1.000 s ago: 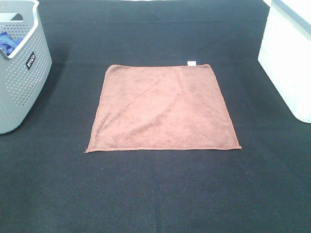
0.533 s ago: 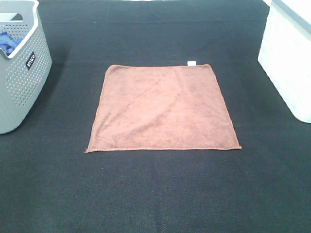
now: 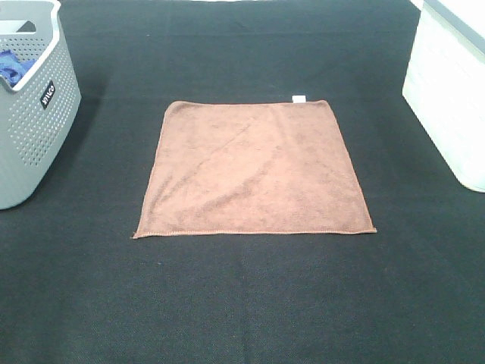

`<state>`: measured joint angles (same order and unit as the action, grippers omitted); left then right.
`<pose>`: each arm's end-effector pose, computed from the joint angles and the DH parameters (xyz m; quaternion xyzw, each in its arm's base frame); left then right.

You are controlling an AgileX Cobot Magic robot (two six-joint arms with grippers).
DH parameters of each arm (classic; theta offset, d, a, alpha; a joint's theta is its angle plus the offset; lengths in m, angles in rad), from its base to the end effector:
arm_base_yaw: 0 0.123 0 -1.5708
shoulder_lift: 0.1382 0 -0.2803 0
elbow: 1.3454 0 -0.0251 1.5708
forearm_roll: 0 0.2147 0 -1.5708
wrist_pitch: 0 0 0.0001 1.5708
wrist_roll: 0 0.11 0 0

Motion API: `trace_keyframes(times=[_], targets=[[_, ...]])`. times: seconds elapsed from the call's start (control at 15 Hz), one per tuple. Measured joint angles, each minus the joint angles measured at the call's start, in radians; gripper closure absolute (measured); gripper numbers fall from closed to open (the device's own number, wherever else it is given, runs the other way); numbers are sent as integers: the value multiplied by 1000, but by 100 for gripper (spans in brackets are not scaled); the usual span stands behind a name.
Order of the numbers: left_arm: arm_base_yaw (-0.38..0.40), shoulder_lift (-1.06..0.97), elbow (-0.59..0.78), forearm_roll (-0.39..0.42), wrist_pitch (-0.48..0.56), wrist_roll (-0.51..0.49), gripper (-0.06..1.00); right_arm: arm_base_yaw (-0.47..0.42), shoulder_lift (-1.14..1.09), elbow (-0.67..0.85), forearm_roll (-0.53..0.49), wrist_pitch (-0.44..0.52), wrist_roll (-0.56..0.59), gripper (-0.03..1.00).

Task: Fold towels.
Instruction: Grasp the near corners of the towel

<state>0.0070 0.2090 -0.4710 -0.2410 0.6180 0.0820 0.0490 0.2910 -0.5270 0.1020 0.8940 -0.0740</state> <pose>0.0351 -0.0150 0.2878 -0.0061 0.7905 -0.0879 0.6061 0.0326 0.0103 0.2725 -0.0449 0.8753 0.0442 0.4794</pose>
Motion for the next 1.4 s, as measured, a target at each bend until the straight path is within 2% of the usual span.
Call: trace_keyframes(times=[0.13, 0.2, 0.33, 0.4, 0.6, 0.67, 0.73, 0.87, 0.93, 1.0, 1.13, 1.27, 1.4], targets=[[0, 204, 3, -70, -55, 0, 26, 0, 188, -5, 8, -97, 27, 21], [0, 204, 3, -70, -55, 0, 26, 0, 188, -5, 8, -97, 27, 21], [0, 387, 3, -179, -57, 32, 26, 0, 347, -29, 32, -129, 27, 21], [0, 483, 3, -247, -57, 84, 26, 0, 442, -59, 49, -139, 26, 21], [0, 743, 3, -494, -60, 288, 26, 0, 714, -155, 144, -145, 3, 21], [0, 826, 3, -579, -60, 378, 26, 0, 810, -182, 196, -146, -13, 21], [0, 959, 4, -717, -58, 510, 26, 0, 889, -203, 252, -147, -36, 21], [0, 1102, -8, -869, -52, 672, 26, 0, 1075, -259, 378, -147, -128, 21], [0, 1204, -36, -974, -44, 770, 26, 0, 1128, -277, 418, -147, -165, 21], [0, 1255, -57, -1019, -40, 822, 26, 0, 1228, -311, 496, -151, -243, 21], [0, 1371, -111, -1096, -20, 894, 26, 0, 1328, -345, 573, -152, -336, 21], [0, 1474, -168, -1123, -3, 919, 26, 0, 1407, -380, 630, -155, -405, 21], [0, 1519, -196, -1132, 8, 921, 26, 0, 1446, -401, 643, -155, -429, 22]])
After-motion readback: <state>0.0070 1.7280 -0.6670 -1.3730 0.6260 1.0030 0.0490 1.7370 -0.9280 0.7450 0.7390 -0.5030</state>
